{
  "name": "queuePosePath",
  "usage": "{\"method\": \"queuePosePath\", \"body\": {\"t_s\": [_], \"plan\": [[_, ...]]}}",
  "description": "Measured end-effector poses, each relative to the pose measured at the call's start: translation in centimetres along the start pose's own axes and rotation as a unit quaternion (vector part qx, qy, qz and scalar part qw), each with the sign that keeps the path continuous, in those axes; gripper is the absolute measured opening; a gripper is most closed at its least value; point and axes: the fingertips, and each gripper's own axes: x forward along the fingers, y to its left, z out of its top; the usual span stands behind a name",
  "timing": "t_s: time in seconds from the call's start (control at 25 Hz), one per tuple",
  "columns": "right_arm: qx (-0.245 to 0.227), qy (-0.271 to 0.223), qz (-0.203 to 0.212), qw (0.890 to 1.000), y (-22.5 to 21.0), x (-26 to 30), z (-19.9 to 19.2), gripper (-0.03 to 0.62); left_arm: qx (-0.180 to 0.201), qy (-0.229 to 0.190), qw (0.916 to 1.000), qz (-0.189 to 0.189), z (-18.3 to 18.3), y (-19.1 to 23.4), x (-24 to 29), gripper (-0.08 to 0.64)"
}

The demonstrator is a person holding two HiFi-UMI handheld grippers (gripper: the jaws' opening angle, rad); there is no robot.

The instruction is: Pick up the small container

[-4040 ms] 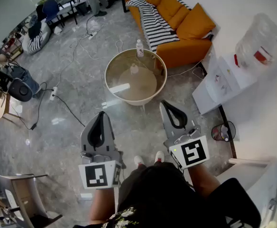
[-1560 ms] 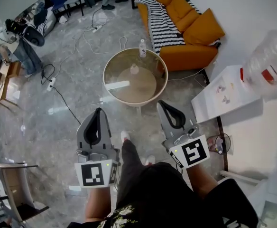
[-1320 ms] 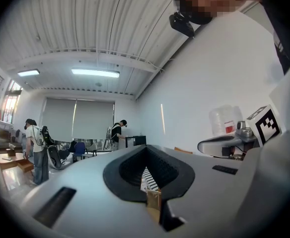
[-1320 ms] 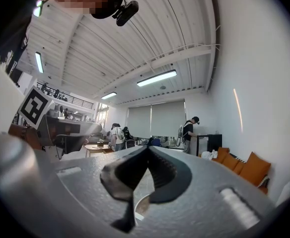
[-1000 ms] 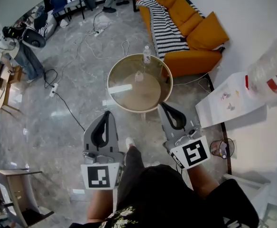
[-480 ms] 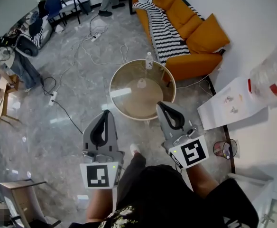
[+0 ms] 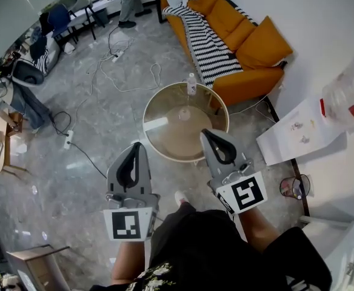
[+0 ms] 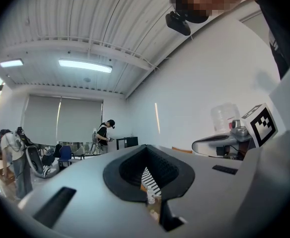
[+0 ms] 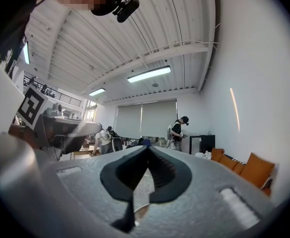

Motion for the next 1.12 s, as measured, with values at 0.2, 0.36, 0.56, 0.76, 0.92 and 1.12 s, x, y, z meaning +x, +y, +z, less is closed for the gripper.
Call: {"method": "queuePosePath", "body": {"t_s": [0.2,0.36,0.56,0.76,0.92,1.12], "plan": [[-0.007,-0.003,-0.013,1.000,1.1,2.5,0.0,-0.005,0.008,-0.011,0.9999,-0.009,-0.5,3.4,1.0,0.006],[-0.014,0.002,-0.037,0.999,0.8,3.0,-0.8,-0.005,-0.004,-0.017,0.9995,-0.025,-1.5,4.4,1.9,0.006],[-0.016,0.029,-0.061,0.998,0.6,2.6,-2.3,-0.005,-0.025,-0.015,0.9986,-0.043,-3.1,4.6,3.3,0.006],[-0.021,0.034,-0.090,0.995,-1.0,2.0,-2.9,-0.005,-0.032,-0.018,0.9972,-0.065,-3.3,4.1,4.7,0.006],[-0.022,0.035,-0.084,0.996,-1.4,2.7,-3.1,-0.005,-0.030,-0.016,0.9973,-0.065,-3.7,4.0,5.2,0.006],[-0.021,0.029,-0.072,0.997,-2.4,4.3,-3.0,-0.005,-0.022,-0.013,0.9980,-0.057,-3.4,4.3,6.4,0.006]]}}
